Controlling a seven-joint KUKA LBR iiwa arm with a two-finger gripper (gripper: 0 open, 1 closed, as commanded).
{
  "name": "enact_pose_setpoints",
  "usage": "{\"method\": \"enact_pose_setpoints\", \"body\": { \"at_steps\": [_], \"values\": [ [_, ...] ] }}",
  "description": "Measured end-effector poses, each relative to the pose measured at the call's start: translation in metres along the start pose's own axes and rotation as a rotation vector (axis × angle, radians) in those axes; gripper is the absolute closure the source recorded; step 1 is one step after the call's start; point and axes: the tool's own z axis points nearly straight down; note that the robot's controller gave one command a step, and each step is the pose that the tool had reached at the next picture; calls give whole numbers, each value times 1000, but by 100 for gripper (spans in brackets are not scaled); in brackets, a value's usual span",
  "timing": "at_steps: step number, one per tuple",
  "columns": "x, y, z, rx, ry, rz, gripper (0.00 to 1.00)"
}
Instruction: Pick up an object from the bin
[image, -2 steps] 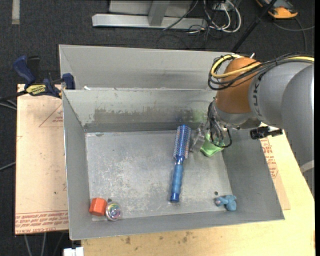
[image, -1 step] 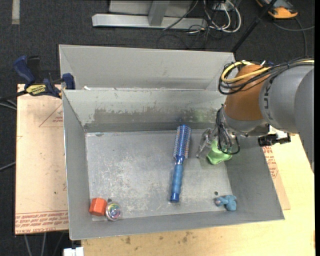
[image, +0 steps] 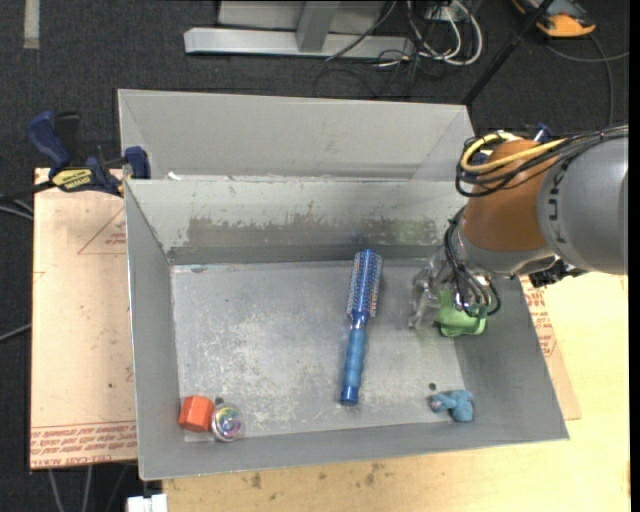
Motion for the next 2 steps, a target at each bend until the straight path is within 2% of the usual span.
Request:
{"method": "enact_pose_setpoints", "body": {
  "at_steps": [1,2],
  "values": [
    [0,-1,0,1,0,1,0],
    [-1,-34,-7,-19,10,-30,0]
  ]
}}
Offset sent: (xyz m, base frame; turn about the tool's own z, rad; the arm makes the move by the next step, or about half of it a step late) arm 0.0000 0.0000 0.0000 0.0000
